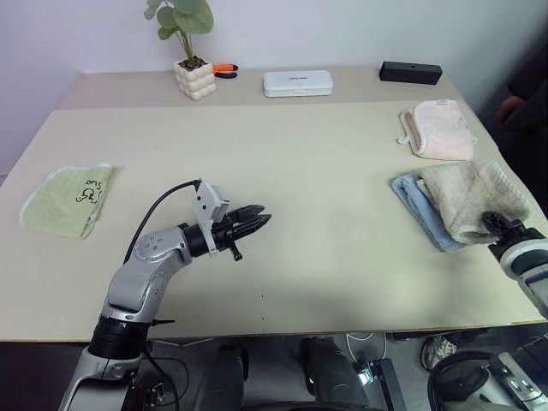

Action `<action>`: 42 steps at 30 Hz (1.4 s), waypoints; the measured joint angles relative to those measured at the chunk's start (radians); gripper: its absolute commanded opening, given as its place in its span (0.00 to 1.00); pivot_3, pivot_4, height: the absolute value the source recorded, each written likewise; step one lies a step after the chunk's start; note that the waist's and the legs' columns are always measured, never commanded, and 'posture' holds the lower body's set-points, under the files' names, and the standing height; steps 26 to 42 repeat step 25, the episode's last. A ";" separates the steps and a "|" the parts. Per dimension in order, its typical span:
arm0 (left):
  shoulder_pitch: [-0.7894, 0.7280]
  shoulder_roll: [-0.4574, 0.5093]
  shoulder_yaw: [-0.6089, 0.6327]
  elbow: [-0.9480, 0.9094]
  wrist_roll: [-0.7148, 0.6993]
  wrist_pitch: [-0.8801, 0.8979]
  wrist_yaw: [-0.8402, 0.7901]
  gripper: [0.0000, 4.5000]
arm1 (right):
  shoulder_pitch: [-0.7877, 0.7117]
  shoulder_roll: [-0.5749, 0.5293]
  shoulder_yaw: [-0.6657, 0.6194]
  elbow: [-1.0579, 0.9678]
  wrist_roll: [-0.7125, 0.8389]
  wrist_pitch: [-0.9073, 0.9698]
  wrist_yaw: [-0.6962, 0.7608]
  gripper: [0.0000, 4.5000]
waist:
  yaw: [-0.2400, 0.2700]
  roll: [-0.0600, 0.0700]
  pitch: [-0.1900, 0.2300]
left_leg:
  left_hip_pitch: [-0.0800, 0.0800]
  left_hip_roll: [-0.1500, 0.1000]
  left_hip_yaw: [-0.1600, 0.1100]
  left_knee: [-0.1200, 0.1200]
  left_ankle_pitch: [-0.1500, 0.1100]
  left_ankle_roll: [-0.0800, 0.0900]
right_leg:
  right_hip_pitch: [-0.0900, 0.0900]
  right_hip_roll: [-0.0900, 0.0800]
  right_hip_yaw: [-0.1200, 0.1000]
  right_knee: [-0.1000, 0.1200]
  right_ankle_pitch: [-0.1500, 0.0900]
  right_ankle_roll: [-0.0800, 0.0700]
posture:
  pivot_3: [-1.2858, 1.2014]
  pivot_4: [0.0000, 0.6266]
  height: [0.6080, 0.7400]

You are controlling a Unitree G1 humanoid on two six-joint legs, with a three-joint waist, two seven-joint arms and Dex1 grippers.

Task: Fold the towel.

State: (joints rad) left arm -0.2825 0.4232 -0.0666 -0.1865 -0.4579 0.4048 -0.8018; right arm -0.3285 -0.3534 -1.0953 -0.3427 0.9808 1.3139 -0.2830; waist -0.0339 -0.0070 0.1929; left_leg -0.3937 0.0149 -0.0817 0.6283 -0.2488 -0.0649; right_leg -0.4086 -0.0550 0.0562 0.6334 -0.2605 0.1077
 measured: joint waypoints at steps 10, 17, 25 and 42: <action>0.033 -0.001 0.010 0.001 0.027 -0.018 0.031 0.24 | 0.130 -0.281 0.215 -0.004 -0.270 -0.310 0.151 0.86 | -0.007 0.000 0.000 | 0.000 0.000 0.000 0.000 0.000 0.000 | 0.001 0.000 0.000 -0.001 0.000 0.001 | 0.52 0.24 0.98; 0.032 0.043 0.088 0.112 0.113 -0.114 0.104 0.24 | 0.096 -0.375 0.445 -0.008 -0.344 -0.450 0.367 0.86 | -0.014 0.000 0.000 | 0.002 0.001 0.000 0.000 0.000 0.000 | 0.001 0.003 0.002 -0.001 0.000 0.001 | 0.52 0.24 0.98; 0.150 0.078 0.190 0.071 0.141 -0.156 0.166 0.24 | 0.089 -0.395 0.864 -0.084 -0.356 -0.569 0.736 0.86 | 0.003 -0.001 0.001 | -0.001 0.001 0.000 0.001 0.000 0.000 | 0.001 0.001 0.002 -0.003 0.001 0.002 | 0.52 0.24 0.98; 0.150 0.078 0.190 0.071 0.141 -0.156 0.166 0.24 | 0.089 -0.395 0.864 -0.084 -0.356 -0.569 0.736 0.86 | 0.003 -0.001 0.001 | -0.001 0.001 0.000 0.001 0.000 0.000 | 0.001 0.001 0.002 -0.003 0.001 0.002 | 0.52 0.24 0.98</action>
